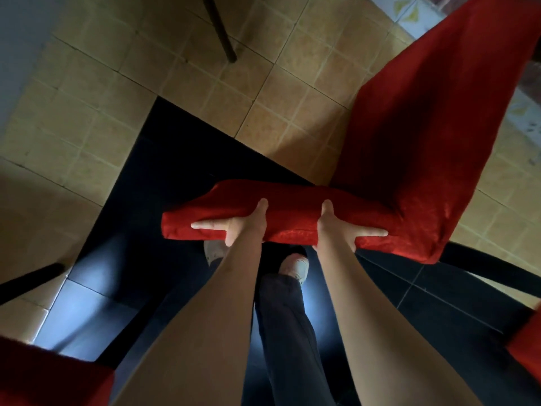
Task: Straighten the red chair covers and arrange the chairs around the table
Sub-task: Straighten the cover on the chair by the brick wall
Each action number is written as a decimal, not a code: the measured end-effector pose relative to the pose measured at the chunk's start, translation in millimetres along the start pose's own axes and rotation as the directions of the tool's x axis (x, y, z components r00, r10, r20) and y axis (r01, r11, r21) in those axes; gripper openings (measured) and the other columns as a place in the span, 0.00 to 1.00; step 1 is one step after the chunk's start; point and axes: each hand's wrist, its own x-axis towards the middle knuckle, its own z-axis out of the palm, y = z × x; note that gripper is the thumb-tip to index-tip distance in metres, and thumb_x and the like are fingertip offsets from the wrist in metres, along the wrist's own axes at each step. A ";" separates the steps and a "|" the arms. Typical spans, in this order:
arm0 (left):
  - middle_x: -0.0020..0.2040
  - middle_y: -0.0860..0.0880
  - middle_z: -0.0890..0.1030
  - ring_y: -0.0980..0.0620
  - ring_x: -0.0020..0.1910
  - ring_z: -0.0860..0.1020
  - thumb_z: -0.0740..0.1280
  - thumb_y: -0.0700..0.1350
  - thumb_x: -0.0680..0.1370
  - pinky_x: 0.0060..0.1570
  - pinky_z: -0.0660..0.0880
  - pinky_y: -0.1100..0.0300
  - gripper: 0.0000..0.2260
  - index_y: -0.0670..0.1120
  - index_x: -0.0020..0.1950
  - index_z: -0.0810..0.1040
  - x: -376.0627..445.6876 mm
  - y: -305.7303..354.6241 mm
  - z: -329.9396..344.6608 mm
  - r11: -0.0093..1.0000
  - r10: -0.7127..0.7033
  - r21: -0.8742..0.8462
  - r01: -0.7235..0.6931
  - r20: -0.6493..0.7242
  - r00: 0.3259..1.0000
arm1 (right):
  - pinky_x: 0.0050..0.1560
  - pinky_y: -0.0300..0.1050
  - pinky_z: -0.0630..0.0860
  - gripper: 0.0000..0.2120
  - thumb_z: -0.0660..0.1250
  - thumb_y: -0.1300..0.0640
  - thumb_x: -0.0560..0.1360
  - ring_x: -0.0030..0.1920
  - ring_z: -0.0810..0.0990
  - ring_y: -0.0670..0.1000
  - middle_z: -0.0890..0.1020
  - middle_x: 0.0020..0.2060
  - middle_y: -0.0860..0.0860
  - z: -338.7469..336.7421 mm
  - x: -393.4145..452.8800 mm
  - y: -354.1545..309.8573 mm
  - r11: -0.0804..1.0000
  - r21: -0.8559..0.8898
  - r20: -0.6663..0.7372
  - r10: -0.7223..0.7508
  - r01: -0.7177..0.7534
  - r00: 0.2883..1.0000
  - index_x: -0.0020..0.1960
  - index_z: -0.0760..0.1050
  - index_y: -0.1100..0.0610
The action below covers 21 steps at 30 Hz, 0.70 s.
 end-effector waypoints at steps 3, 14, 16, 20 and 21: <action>0.65 0.35 0.70 0.38 0.56 0.77 0.71 0.64 0.70 0.57 0.75 0.47 0.56 0.47 0.75 0.29 -14.7 -7.5 -2.7 0.997 0.067 -0.035 -0.073 -0.150 0.986 | 0.49 0.59 0.79 0.54 0.68 0.38 0.73 0.50 0.78 0.63 0.66 0.69 0.66 -8.0 -4.6 1.1 1.000 -0.024 0.045 -0.019 0.020 0.999 0.72 0.23 0.43; 0.77 0.41 0.38 0.37 0.71 0.58 0.78 0.54 0.65 0.61 0.67 0.35 0.49 0.60 0.76 0.49 4.2 -25.9 -119.5 0.671 0.476 0.691 -0.269 -0.122 0.871 | 0.44 0.51 0.81 0.49 0.69 0.42 0.74 0.45 0.84 0.58 0.78 0.61 0.60 6.2 -54.8 31.3 0.369 -0.676 0.516 -0.381 0.638 0.767 0.78 0.36 0.48; 0.78 0.44 0.49 0.37 0.69 0.62 0.77 0.51 0.66 0.61 0.69 0.37 0.43 0.57 0.74 0.56 18.1 -21.2 -139.0 0.611 0.519 0.705 -0.360 -0.013 0.855 | 0.48 0.49 0.78 0.51 0.72 0.41 0.70 0.56 0.80 0.58 0.78 0.60 0.58 18.7 -64.8 31.8 0.068 -0.739 0.589 -0.417 0.670 0.692 0.79 0.42 0.50; 0.74 0.47 0.61 0.39 0.67 0.67 0.76 0.49 0.67 0.62 0.71 0.43 0.40 0.53 0.74 0.60 36.7 -11.3 -156.5 0.382 0.619 0.743 -0.550 0.236 0.749 | 0.41 0.45 0.71 0.49 0.75 0.41 0.67 0.58 0.73 0.56 0.69 0.61 0.58 41.1 -84.8 35.7 -0.260 -0.749 0.648 -0.477 0.610 0.593 0.78 0.51 0.49; 0.74 0.47 0.62 0.39 0.66 0.68 0.77 0.49 0.67 0.61 0.72 0.45 0.40 0.53 0.75 0.59 39.9 -10.1 -157.3 0.323 0.634 0.751 -0.576 0.280 0.721 | 0.44 0.46 0.73 0.49 0.76 0.40 0.66 0.61 0.70 0.57 0.67 0.63 0.58 45.8 -86.8 37.7 -0.319 -0.742 0.661 -0.495 0.589 0.564 0.77 0.53 0.49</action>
